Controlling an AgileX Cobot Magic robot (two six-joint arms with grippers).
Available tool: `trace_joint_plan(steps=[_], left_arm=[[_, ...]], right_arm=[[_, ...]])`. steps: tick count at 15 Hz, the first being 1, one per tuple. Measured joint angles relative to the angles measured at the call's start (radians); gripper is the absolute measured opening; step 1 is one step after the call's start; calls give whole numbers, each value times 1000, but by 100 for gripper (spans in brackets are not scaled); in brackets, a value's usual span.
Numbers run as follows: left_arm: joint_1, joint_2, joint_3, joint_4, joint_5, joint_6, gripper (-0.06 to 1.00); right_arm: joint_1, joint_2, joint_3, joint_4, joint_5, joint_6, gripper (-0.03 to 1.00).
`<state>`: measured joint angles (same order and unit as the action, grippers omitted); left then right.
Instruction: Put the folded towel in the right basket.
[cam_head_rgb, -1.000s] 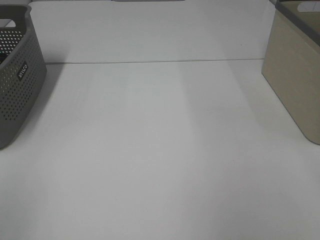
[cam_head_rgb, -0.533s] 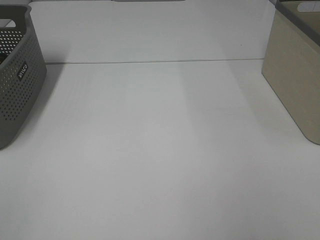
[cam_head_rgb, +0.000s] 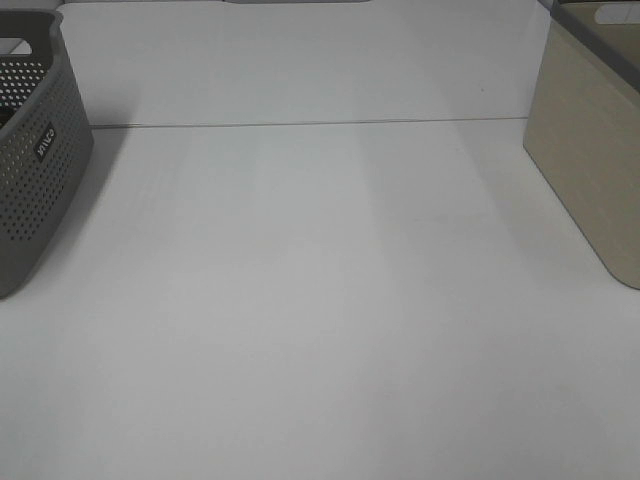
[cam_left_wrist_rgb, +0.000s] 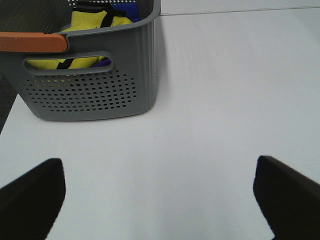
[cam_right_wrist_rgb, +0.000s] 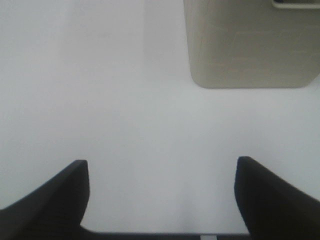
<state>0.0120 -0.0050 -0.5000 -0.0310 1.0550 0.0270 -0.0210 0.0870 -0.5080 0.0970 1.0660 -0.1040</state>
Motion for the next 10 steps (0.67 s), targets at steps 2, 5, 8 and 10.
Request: trace_joint_plan(steps=[2, 5, 8, 10], left_arm=[[0, 0, 0, 0, 0, 0, 97], [0, 0, 0, 0, 0, 0, 97], [0, 0, 0, 0, 0, 0, 97], [0, 0, 0, 0, 0, 0, 97]], right_arm=[[0, -89, 3, -1, 1, 0, 75], [0, -81, 3, -2, 1, 1, 75], [0, -81, 4, -2, 1, 1, 75], [0, -81, 5, -2, 1, 1, 75]])
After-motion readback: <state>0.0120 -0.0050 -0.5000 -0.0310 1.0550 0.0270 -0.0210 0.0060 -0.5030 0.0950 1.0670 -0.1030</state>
